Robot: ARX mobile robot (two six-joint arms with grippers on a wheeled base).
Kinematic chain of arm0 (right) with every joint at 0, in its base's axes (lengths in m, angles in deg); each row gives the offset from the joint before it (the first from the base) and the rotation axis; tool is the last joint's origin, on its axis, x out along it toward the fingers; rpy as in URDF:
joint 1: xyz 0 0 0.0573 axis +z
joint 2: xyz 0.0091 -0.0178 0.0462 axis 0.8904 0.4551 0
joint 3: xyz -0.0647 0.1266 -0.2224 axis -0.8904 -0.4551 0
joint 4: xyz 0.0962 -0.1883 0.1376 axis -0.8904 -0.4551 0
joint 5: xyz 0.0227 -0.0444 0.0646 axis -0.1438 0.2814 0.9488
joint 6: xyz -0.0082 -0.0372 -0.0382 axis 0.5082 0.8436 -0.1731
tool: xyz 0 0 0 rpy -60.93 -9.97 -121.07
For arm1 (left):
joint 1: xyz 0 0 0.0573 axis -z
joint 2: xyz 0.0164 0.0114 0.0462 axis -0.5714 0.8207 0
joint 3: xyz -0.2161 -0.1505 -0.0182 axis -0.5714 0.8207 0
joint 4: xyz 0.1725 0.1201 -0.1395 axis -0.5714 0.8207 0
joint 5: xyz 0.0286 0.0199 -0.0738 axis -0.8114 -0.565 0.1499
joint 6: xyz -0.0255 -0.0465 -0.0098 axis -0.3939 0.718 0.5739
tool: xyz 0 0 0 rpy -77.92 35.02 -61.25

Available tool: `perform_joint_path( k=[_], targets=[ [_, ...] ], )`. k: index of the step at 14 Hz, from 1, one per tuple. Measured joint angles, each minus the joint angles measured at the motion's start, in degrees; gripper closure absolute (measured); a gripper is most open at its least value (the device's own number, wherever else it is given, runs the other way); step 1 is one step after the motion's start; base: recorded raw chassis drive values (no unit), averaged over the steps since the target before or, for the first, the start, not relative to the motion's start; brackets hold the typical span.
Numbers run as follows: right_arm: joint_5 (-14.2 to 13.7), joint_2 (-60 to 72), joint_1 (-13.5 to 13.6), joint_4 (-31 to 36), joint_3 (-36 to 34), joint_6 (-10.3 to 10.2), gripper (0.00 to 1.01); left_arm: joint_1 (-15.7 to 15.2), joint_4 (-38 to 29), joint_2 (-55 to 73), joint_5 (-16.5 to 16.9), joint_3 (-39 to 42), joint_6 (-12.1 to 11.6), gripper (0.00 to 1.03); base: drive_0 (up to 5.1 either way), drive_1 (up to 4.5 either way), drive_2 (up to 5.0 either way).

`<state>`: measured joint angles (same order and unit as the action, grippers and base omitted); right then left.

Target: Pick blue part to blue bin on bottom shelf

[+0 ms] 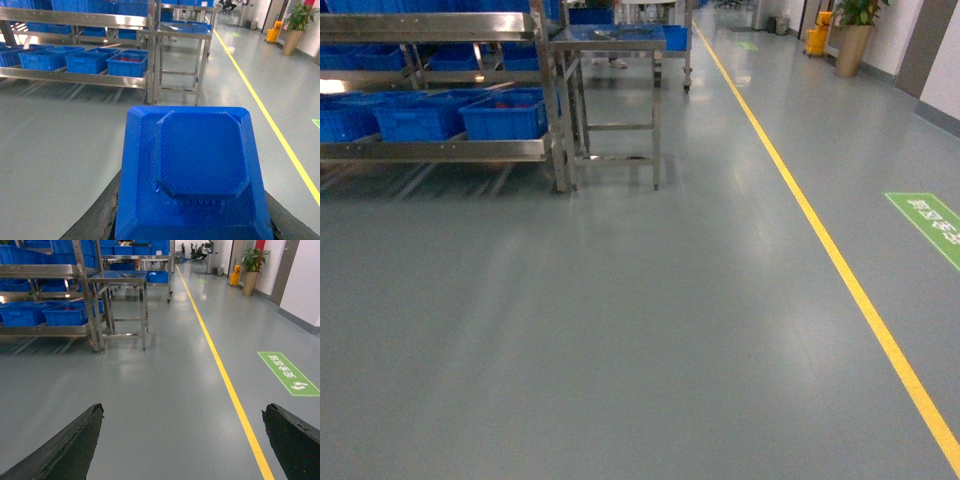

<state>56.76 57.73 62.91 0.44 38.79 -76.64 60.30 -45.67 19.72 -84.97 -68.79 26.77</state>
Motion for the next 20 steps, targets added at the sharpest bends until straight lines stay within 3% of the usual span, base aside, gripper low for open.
perform_joint_path(
  k=[20],
  targets=[
    [0.0, 0.0, 0.0, 0.04, 0.0, 0.0, 0.03, 0.0, 0.31, 0.17, -0.02, 0.0, 0.0, 0.6, 0.0, 4.05, -4.1]
  ],
)
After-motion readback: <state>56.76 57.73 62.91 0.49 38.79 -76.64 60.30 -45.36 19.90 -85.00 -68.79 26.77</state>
